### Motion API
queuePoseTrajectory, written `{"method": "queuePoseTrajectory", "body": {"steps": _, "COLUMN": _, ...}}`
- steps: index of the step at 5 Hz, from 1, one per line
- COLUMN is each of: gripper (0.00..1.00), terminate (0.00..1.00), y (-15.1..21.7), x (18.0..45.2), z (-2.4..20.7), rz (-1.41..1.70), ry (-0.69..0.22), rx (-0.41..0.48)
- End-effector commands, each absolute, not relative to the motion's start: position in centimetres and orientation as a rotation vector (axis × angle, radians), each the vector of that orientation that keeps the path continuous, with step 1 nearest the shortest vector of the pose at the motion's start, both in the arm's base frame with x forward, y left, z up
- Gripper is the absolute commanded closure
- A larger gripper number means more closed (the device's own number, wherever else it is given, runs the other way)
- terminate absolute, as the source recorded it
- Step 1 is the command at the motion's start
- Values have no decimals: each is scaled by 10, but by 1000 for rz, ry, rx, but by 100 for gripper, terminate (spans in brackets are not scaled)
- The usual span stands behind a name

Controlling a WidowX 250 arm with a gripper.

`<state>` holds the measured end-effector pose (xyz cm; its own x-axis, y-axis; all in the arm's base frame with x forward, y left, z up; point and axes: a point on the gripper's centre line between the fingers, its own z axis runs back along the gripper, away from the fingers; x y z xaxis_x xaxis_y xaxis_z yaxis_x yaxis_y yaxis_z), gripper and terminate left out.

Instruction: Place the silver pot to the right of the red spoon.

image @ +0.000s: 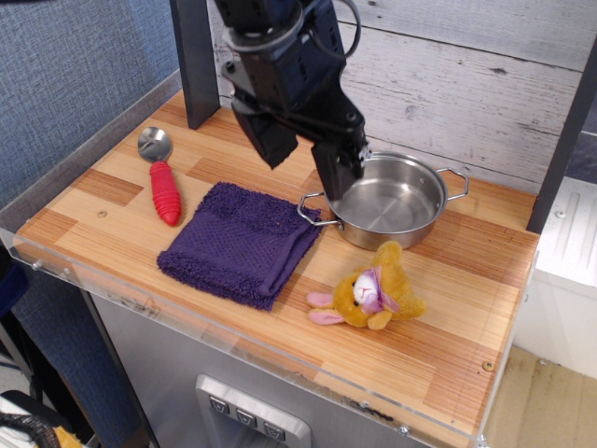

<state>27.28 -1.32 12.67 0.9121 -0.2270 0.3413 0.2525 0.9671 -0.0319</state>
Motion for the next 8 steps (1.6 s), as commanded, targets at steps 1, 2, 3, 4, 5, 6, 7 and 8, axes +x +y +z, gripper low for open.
{"method": "queuePoseTrajectory", "body": {"steps": 1, "gripper": 0, "terminate": 0, "y": 0, "x": 305, "z": 125, "rz": -215, "ry": -420, "rx": -74}}
{"method": "queuePoseTrajectory", "body": {"steps": 2, "gripper": 0, "terminate": 0, "y": 3, "x": 320, "z": 114, "rz": -223, "ry": -408, "rx": -54}}
{"method": "queuePoseTrajectory", "body": {"steps": 3, "gripper": 0, "terminate": 0, "y": 7, "x": 333, "z": 103, "rz": -216, "ry": -391, "rx": -47}}
{"method": "queuePoseTrajectory", "body": {"steps": 4, "gripper": 0, "terminate": 0, "y": 15, "x": 350, "z": 92, "rz": -198, "ry": -385, "rx": -50}}
{"method": "queuePoseTrajectory", "body": {"steps": 5, "gripper": 0, "terminate": 0, "y": 24, "x": 363, "z": 79, "rz": -185, "ry": -367, "rx": -42}}
{"method": "queuePoseTrajectory", "body": {"steps": 6, "gripper": 0, "terminate": 0, "y": 26, "x": 372, "z": 63, "rz": -186, "ry": -340, "rx": -38}}
{"method": "queuePoseTrajectory", "body": {"steps": 7, "gripper": 0, "terminate": 0, "y": 21, "x": 377, "z": 49, "rz": -202, "ry": -321, "rx": -45}}
{"method": "queuePoseTrajectory", "body": {"steps": 8, "gripper": 0, "terminate": 0, "y": 13, "x": 379, "z": 36, "rz": -223, "ry": -289, "rx": -50}}
